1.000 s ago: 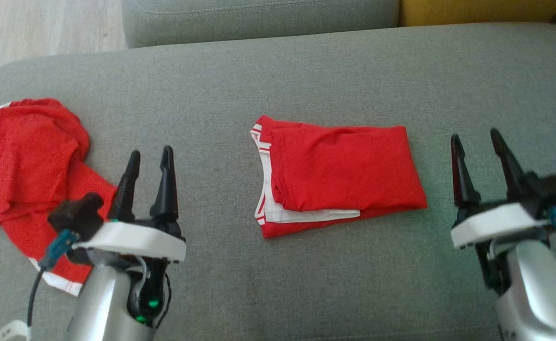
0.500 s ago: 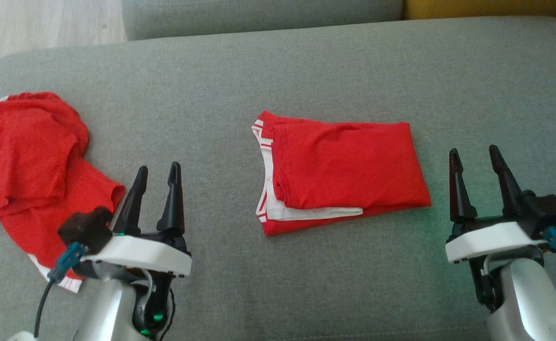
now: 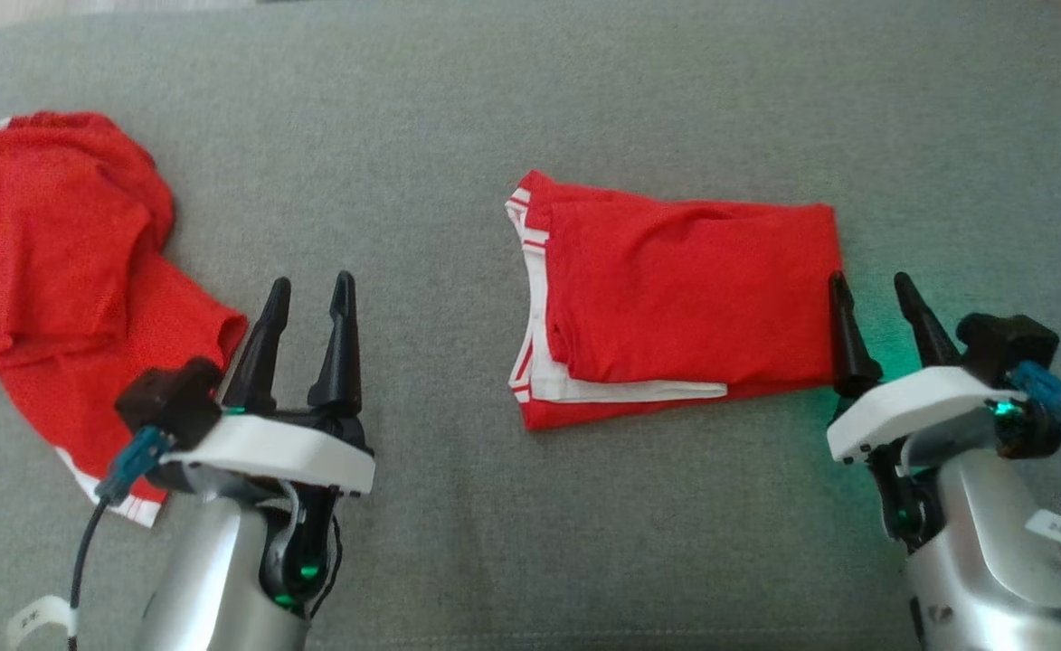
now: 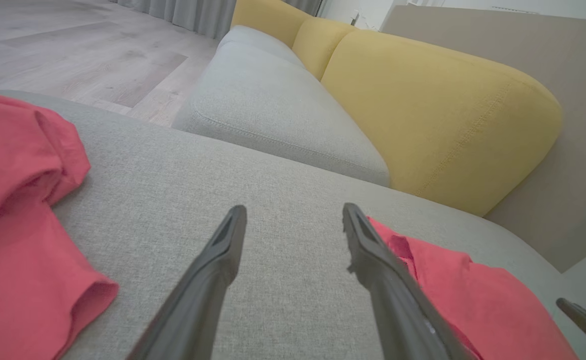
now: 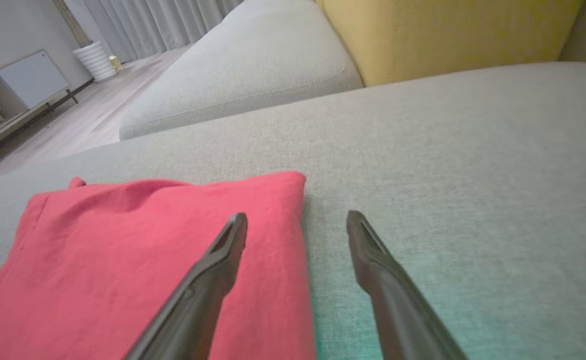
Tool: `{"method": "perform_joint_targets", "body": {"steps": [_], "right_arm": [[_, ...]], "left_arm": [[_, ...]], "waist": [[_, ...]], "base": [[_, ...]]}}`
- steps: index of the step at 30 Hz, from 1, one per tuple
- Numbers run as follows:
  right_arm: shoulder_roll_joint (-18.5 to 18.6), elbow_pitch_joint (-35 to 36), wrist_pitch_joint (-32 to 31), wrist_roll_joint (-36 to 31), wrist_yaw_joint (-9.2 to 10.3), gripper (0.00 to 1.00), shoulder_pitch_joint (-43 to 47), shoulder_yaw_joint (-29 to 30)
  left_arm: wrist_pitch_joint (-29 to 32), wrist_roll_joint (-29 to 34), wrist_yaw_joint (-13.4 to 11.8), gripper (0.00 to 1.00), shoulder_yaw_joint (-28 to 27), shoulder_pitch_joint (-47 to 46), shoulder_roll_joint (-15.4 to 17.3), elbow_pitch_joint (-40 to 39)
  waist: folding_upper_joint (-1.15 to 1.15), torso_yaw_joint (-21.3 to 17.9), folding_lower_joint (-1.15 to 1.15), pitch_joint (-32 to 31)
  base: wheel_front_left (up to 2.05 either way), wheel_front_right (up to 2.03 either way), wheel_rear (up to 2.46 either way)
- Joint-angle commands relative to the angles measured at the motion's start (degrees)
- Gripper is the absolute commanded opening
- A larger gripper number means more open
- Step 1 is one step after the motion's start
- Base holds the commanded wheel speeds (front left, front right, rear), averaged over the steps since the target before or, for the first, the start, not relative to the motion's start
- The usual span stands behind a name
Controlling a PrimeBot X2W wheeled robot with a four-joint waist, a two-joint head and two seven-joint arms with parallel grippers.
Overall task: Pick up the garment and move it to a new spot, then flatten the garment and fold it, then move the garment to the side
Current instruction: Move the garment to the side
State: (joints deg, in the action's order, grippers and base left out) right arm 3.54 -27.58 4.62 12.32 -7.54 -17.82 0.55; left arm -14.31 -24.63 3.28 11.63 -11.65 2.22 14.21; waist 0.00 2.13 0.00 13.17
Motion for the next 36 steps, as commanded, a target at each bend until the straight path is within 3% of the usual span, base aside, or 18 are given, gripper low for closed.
{"method": "perform_joint_targets", "body": {"steps": [1,10,11,12,17,23,27,29,30,36], "right_arm": [[-0.43,0.74,-0.28,0.28,0.05,1.00,-1.91,-1.45],[-0.62,-8.44,-3.36,-0.49,0.05,1.00,-6.11,-2.04],[-0.63,-9.18,-3.47,-0.52,0.05,0.89,-6.53,-2.72],[-0.63,-9.69,-3.27,-0.77,0.05,0.00,-6.98,-3.65],[0.12,-10.32,0.38,-4.06,0.05,0.00,-9.12,-7.06],[5.91,-7.26,5.64,-10.55,0.05,0.00,-11.50,-8.57],[11.53,-3.49,6.69,-12.73,0.05,0.00,-12.53,-10.26],[16.74,-1.36,5.68,-12.08,0.05,0.00,-13.12,-11.60],[16.74,-1.36,5.68,-12.08,0.05,0.00,-13.12,-11.60],[27.53,-1.72,3.42,-8.11,0.05,0.00,-14.76,-10.91]], "left_arm": [[-0.69,0.01,0.00,1.00,-1.55,-2.27,0.65,-1.50],[-0.69,-0.16,-0.06,1.00,-1.24,-3.70,0.65,-1.19],[-0.69,-0.13,-0.08,1.00,-1.31,-3.77,0.65,-1.15],[-0.69,-0.10,-0.09,1.00,-1.39,-3.82,0.65,-1.08],[-0.69,0.34,0.02,1.00,-1.77,-3.91,0.65,-0.62],[-0.69,1.02,0.35,1.00,-2.56,-4.04,0.65,-0.56],[-0.69,1.55,0.66,1.00,-3.13,-4.32,0.65,-0.64],[-0.69,1.89,0.90,1.00,-3.51,-4.72,0.65,-0.82],[-0.69,1.89,0.90,1.00,-3.51,-4.72,0.65,-0.82],[-0.69,2.80,1.51,1.00,-3.29,-6.26,0.65,-0.91]], "waist": [[0.00,0.74,0.00,0.97],[0.00,1.61,0.00,2.91],[0.00,1.52,0.00,3.04],[0.00,1.37,0.00,3.14],[0.00,-0.45,0.00,2.81],[0.00,-3.60,0.00,1.98],[0.00,-5.79,0.00,2.07],[0.00,-7.30,0.00,2.94],[0.00,-7.30,0.00,2.94],[0.00,-8.78,0.00,5.77]], "base": [[0.00,0.00,0.00],[0.00,0.00,0.00],[0.00,0.00,0.00],[0.00,0.00,0.00],[0.00,0.00,0.00],[0.00,0.00,0.00],[0.00,0.00,0.00],[0.00,0.00,0.00],[0.00,0.00,0.00],[0.00,0.00,0.00]]}}
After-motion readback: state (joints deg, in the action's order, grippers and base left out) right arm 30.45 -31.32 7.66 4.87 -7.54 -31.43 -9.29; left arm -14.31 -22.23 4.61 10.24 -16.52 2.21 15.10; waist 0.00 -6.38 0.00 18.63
